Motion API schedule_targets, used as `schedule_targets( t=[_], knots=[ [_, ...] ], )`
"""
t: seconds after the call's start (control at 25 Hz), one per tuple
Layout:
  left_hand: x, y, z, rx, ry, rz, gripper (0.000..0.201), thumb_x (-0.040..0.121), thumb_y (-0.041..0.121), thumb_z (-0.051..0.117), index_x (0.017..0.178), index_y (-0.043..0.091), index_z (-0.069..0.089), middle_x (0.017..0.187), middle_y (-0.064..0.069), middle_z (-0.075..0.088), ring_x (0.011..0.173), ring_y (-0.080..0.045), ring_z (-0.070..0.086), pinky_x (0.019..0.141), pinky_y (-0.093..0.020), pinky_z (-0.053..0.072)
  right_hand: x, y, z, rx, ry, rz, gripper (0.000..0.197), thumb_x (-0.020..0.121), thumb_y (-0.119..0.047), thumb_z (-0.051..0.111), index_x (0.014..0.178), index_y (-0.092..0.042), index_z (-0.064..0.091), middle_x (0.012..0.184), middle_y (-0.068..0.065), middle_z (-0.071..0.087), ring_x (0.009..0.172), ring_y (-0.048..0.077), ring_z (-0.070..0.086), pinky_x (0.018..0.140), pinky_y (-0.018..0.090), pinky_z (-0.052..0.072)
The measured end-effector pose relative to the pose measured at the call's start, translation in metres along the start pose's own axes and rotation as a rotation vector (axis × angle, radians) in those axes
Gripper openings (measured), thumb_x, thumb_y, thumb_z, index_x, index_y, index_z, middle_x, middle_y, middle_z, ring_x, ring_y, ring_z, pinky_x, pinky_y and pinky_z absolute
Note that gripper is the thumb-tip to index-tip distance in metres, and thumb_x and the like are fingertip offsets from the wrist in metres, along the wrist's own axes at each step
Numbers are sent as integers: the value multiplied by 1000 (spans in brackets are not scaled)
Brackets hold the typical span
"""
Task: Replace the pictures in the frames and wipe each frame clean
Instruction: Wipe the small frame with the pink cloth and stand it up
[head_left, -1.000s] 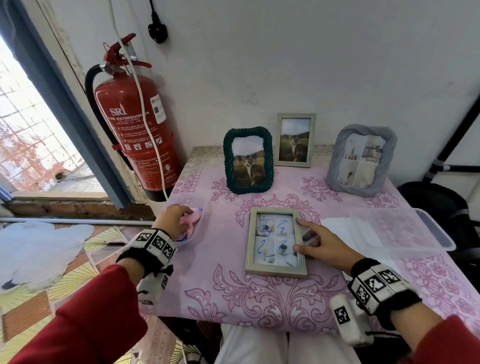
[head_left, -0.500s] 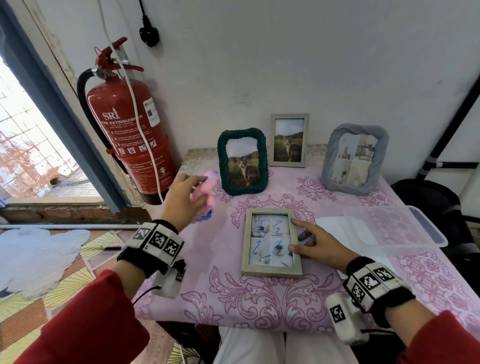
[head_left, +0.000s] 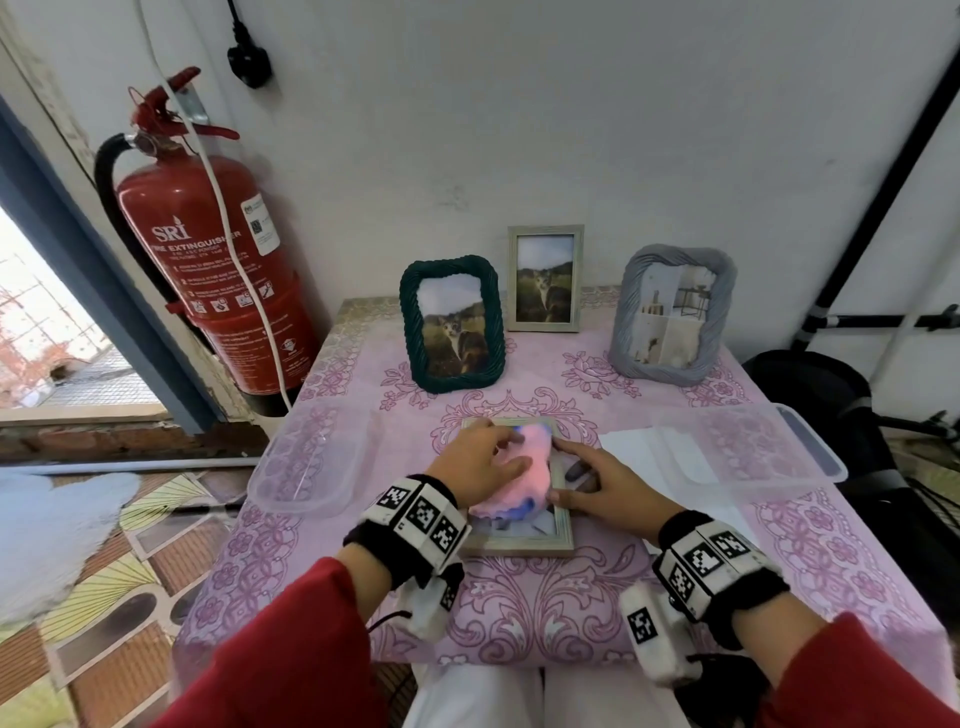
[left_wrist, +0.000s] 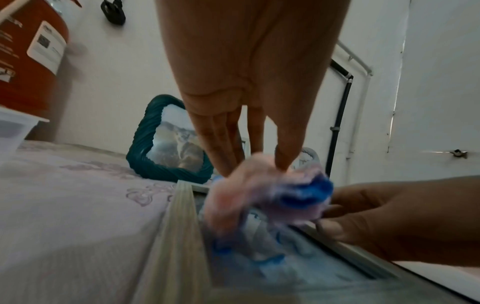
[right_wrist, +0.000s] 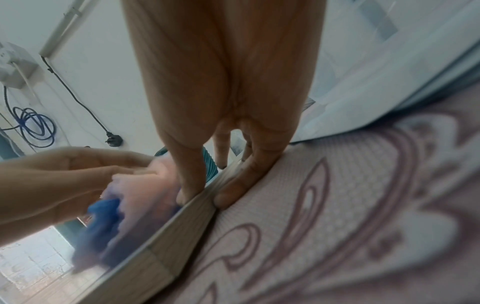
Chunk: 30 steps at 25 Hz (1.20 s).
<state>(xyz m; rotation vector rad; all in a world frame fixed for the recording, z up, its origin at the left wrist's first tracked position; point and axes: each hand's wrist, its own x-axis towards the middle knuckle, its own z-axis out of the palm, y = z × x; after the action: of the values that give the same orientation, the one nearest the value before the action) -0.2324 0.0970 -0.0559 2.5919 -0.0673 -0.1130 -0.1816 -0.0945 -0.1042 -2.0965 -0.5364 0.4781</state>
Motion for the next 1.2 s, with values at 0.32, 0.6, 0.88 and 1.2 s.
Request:
schedule_targets(
  t=[0.32,0.6,0.88,1.2],
  knots=[
    [-12,-21,-2,-66,-39,33,55,90,19,57,141,9,38,138,-9,40,129,-23,38,101,-18,26,-3,-15,0,385,-61,191,56,91,8,39,142,-13,33,87,10,44,74,21,52,67,27,54],
    [-20,-59,-17,207,-400,-55,129,61,61,75,149,18,-9,158,0,-14,145,-15,-14,120,-34,1,-2,-63,17,-593,97,-196,52,89,-34,55,137,-19,41,132,7,42,125,24,36,105,35,30],
    [-20,-66,-16,160,-386,-37,126,62,58,77,150,24,-7,158,6,-11,146,-11,-7,120,-32,8,28,-58,15,-739,-113,-245,24,85,-20,58,108,-16,66,113,6,57,106,23,51,92,38,39],
    [-18,-69,-14,167,-370,-22,126,59,66,74,150,29,-5,158,9,-7,146,-10,-3,120,-34,13,43,-67,41,-779,-262,-428,10,76,-8,60,82,-13,67,101,4,57,97,22,49,86,35,37]
  ],
)
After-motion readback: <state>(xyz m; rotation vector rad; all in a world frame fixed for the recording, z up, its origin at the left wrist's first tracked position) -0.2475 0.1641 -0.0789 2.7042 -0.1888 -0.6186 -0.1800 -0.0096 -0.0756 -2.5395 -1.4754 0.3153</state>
